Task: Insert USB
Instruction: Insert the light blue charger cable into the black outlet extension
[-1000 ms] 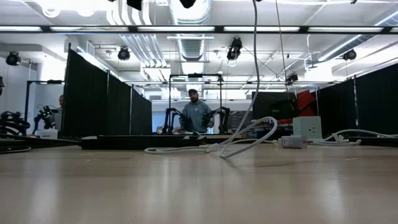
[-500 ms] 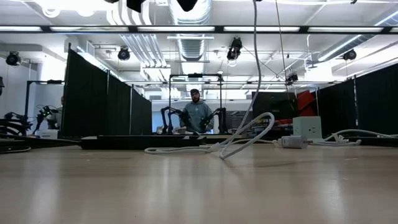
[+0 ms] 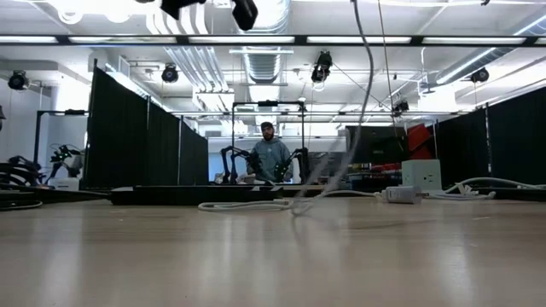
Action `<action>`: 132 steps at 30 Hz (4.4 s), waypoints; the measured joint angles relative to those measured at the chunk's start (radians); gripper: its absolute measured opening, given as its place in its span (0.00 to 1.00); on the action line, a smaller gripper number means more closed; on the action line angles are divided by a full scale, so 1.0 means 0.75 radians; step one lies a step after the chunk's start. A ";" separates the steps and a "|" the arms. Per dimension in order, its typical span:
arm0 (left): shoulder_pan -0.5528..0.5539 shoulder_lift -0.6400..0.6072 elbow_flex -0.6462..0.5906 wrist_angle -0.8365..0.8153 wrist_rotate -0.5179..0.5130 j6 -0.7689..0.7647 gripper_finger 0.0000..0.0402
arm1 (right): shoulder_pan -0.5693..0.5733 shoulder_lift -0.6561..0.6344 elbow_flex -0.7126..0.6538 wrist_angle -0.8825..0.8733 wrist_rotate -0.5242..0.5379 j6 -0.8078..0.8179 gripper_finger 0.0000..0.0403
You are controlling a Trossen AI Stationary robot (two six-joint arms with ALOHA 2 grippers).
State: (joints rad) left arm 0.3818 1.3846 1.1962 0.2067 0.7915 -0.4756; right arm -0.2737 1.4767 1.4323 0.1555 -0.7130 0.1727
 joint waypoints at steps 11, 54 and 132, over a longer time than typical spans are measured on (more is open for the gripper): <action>0.003 -0.120 0.000 -0.078 -0.347 0.297 0.04 | 0.000 -0.037 0.095 -0.251 0.468 -0.049 0.46; 0.012 -0.134 0.000 -0.176 -0.440 0.378 0.06 | -0.026 0.020 0.115 -0.327 0.541 -0.049 0.00; -0.087 -0.714 -0.568 -0.051 -0.963 0.345 0.06 | 0.016 0.619 -0.846 0.885 0.672 -0.466 0.00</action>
State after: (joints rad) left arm 0.3168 0.8490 0.7700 0.1688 0.0692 -0.2166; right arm -0.2619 1.9408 0.7979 0.8194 -0.2089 -0.1764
